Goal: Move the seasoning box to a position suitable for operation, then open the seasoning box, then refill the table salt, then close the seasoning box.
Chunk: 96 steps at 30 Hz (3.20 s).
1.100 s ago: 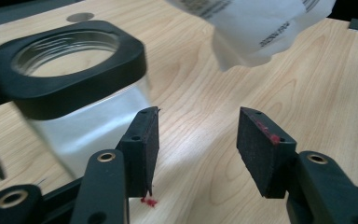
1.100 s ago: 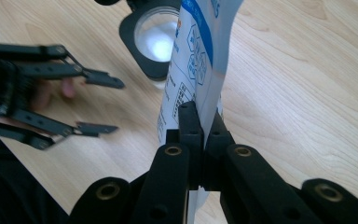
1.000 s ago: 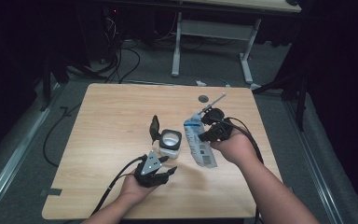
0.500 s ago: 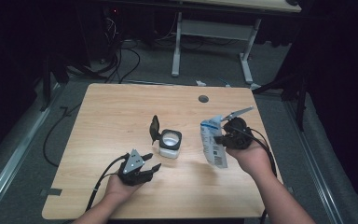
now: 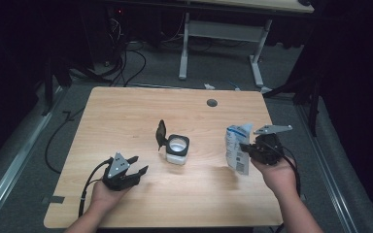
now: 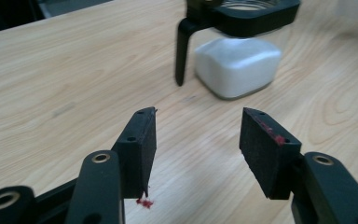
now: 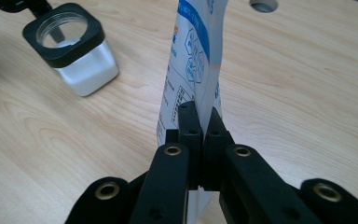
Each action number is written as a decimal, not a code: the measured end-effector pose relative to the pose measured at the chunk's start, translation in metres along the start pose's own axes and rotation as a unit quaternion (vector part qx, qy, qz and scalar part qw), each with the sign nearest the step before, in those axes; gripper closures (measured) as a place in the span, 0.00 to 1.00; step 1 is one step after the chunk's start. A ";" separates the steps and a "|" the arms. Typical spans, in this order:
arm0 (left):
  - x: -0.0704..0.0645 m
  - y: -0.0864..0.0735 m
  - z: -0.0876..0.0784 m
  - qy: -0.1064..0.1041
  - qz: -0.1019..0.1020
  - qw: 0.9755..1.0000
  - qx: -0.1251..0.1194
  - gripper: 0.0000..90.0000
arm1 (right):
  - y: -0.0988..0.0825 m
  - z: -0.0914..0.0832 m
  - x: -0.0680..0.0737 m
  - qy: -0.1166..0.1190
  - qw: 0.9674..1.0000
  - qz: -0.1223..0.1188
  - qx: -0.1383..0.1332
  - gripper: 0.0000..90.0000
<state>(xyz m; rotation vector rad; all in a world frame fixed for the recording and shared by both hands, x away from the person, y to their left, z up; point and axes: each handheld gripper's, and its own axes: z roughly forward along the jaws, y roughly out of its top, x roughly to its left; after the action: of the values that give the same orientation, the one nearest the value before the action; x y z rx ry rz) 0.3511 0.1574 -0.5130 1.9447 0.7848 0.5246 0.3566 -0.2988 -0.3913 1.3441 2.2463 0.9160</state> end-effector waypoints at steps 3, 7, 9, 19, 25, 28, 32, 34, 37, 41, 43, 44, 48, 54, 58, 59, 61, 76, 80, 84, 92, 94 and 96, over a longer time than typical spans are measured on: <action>0.007 -0.003 -0.004 0.009 -0.009 1.000 0.001 0.51 | -0.007 -0.003 -0.007 -0.004 1.000 0.011 -0.012 1.00; 0.014 -0.004 -0.007 0.019 -0.018 1.000 0.001 0.51 | -0.016 -0.004 -0.016 -0.012 0.999 0.027 -0.038 1.00; 0.017 -0.005 -0.008 0.020 -0.021 1.000 0.003 0.51 | -0.018 -0.002 -0.018 -0.022 0.998 0.022 -0.047 1.00; 0.022 -0.004 -0.009 0.029 -0.027 0.999 0.002 0.51 | -0.025 0.012 -0.031 -0.044 0.994 0.037 -0.093 1.00; 0.027 -0.005 -0.011 0.031 -0.032 0.999 0.004 0.51 | -0.027 0.023 -0.039 -0.061 0.991 0.049 -0.112 1.00; 0.028 -0.006 -0.011 0.033 -0.033 0.999 0.002 0.51 | -0.028 0.029 -0.043 -0.060 0.988 0.056 -0.128 1.00; 0.030 -0.006 -0.012 0.033 -0.037 0.999 0.000 0.51 | -0.028 0.038 -0.042 -0.064 0.987 0.050 -0.138 1.00; 0.029 -0.006 -0.012 0.033 -0.036 0.999 0.000 0.51 | -0.028 0.041 -0.040 -0.062 0.987 0.046 -0.138 1.00; 0.030 -0.005 -0.013 0.033 -0.037 0.999 -0.001 0.51 | -0.030 0.046 -0.037 -0.057 0.986 0.050 -0.145 1.00; 0.030 -0.005 -0.013 0.033 -0.035 0.999 0.000 0.51 | -0.037 0.050 -0.036 -0.056 0.986 0.056 -0.150 1.00; 0.030 -0.005 -0.012 0.031 -0.035 0.999 0.001 0.51 | -0.041 0.051 -0.035 -0.055 0.984 0.059 -0.157 1.00; 0.030 -0.005 -0.012 0.031 -0.035 0.999 0.003 0.51 | -0.042 0.051 -0.035 -0.054 0.984 0.060 -0.161 1.00; 0.029 -0.005 -0.012 0.030 -0.034 0.999 0.003 0.51 | -0.048 0.052 -0.035 -0.052 0.982 0.066 -0.170 1.00; 0.029 -0.005 -0.013 0.030 -0.035 0.999 0.002 0.51 | -0.055 0.052 -0.032 -0.055 0.979 0.065 -0.183 1.00; 0.028 -0.005 -0.013 0.030 -0.034 0.999 0.002 0.51 | -0.057 0.052 -0.030 -0.055 0.979 0.063 -0.188 0.99; 0.028 -0.005 -0.013 0.030 -0.034 0.999 0.002 0.51 | -0.057 0.052 -0.030 -0.057 0.978 0.062 -0.189 0.99; 0.028 -0.005 -0.013 0.029 -0.035 0.999 0.001 0.51 | -0.058 0.052 -0.029 -0.056 0.978 0.062 -0.189 0.99; 0.026 -0.005 -0.011 0.027 -0.033 0.999 0.003 0.51 | -0.061 0.053 -0.025 -0.073 0.977 0.061 -0.189 0.72; 0.026 -0.005 -0.011 0.027 -0.035 0.999 0.003 0.51 | -0.061 0.054 -0.027 -0.073 0.978 0.065 -0.186 0.66; 0.026 -0.005 -0.011 0.028 -0.034 0.999 0.002 0.51 | -0.061 0.055 -0.027 -0.073 0.978 0.066 -0.185 0.59; 0.025 -0.003 -0.008 0.024 -0.038 0.999 0.006 0.50 | -0.061 0.051 -0.025 -0.092 0.976 0.063 -0.186 0.48; 0.024 -0.002 -0.007 0.020 -0.036 0.999 0.011 0.49 | -0.062 0.049 -0.024 -0.095 0.977 0.058 -0.185 0.47; 0.023 -0.001 -0.006 0.018 -0.036 0.999 0.010 0.49 | -0.063 0.045 -0.021 -0.098 0.976 0.057 -0.184 0.46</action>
<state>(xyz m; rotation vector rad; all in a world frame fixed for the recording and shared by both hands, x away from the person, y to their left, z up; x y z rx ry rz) 0.3631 0.1780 -0.5104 1.9218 0.8828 0.5118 0.3534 -0.3230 -0.4679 1.3326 1.7613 1.1196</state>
